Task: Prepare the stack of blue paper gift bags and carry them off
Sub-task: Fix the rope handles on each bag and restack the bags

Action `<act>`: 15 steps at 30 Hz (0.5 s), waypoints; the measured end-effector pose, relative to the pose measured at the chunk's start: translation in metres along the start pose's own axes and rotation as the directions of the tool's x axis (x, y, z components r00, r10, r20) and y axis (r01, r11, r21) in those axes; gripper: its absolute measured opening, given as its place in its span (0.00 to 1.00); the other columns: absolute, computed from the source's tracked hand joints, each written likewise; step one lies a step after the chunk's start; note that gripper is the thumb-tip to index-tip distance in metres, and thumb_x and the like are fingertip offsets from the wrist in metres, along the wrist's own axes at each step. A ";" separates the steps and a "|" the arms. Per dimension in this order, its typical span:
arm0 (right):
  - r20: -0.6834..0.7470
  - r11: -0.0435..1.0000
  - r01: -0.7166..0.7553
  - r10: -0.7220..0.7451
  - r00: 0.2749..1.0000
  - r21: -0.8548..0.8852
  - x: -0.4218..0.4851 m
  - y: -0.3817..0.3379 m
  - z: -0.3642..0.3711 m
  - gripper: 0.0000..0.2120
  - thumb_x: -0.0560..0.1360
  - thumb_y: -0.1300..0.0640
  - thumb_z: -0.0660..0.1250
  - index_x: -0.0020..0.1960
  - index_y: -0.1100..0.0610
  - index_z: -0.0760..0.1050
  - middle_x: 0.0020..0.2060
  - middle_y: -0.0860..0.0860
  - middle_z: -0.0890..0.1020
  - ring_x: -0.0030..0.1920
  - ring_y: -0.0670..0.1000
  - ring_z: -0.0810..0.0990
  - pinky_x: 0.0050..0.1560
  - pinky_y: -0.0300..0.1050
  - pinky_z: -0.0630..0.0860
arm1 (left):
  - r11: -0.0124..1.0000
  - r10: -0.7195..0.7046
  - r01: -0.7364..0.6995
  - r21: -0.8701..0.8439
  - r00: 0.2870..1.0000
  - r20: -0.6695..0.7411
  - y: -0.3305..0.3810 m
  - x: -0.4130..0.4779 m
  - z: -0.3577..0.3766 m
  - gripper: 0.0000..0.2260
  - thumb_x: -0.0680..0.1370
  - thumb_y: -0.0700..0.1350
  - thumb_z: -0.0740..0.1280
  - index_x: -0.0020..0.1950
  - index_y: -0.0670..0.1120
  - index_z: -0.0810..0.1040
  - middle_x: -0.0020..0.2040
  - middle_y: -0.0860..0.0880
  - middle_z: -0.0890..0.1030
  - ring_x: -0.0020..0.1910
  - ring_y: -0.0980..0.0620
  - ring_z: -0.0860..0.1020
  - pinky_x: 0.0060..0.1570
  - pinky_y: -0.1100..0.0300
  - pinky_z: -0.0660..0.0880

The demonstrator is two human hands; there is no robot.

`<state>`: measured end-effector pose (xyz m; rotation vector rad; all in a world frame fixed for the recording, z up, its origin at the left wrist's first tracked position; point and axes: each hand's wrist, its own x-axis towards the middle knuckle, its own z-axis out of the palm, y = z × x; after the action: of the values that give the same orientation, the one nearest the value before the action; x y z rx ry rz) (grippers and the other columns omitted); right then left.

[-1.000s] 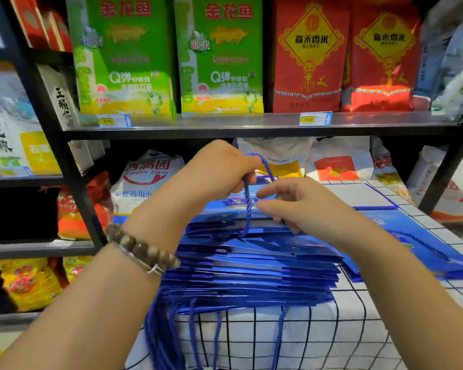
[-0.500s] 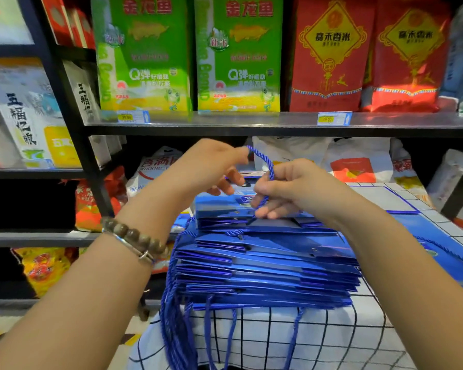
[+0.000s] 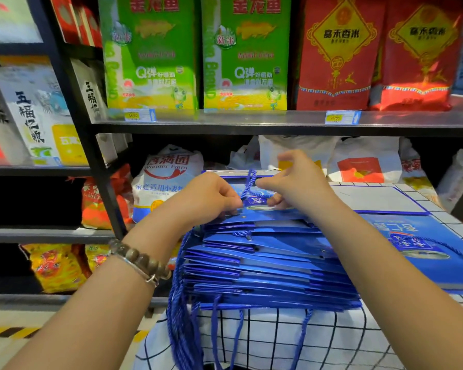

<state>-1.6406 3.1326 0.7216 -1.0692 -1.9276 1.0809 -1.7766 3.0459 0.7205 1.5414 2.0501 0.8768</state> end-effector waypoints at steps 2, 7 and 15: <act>-0.013 0.981 0.138 -0.142 0.990 -0.137 -0.002 0.001 -0.002 0.28 0.69 0.59 0.73 0.65 0.49 0.64 0.41 0.51 0.79 0.30 0.48 0.79 0.34 0.44 0.76 | 0.999 -0.002 0.001 -0.033 1.000 -0.002 -0.002 0.001 0.000 0.08 0.76 0.43 0.68 0.38 0.45 0.82 0.37 0.47 0.82 0.30 0.57 0.72 0.30 0.66 0.68; 0.267 0.818 0.444 -0.365 0.892 -0.366 -0.007 0.003 0.004 0.12 0.70 0.54 0.72 0.53 0.49 0.81 0.54 0.47 0.71 0.54 0.43 0.69 0.52 0.38 0.63 | 0.993 0.032 -0.031 -0.115 0.999 0.004 -0.005 -0.001 -0.002 0.09 0.75 0.41 0.68 0.35 0.50 0.81 0.34 0.52 0.81 0.31 0.59 0.73 0.31 0.69 0.69; 0.319 0.874 0.409 -0.321 0.892 -0.262 -0.003 0.007 0.001 0.02 0.70 0.58 0.72 0.41 0.57 0.82 0.31 0.40 0.78 0.36 0.38 0.76 0.38 0.28 0.69 | 0.995 0.099 -0.100 -0.025 0.995 -0.030 -0.008 -0.011 -0.005 0.02 0.73 0.48 0.71 0.41 0.53 0.83 0.41 0.55 0.83 0.41 0.60 0.79 0.42 0.62 0.75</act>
<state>-1.6380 3.1319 0.7146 -0.6907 -2.4678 0.7339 -1.7826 3.0326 0.7184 1.6378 1.9873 0.9651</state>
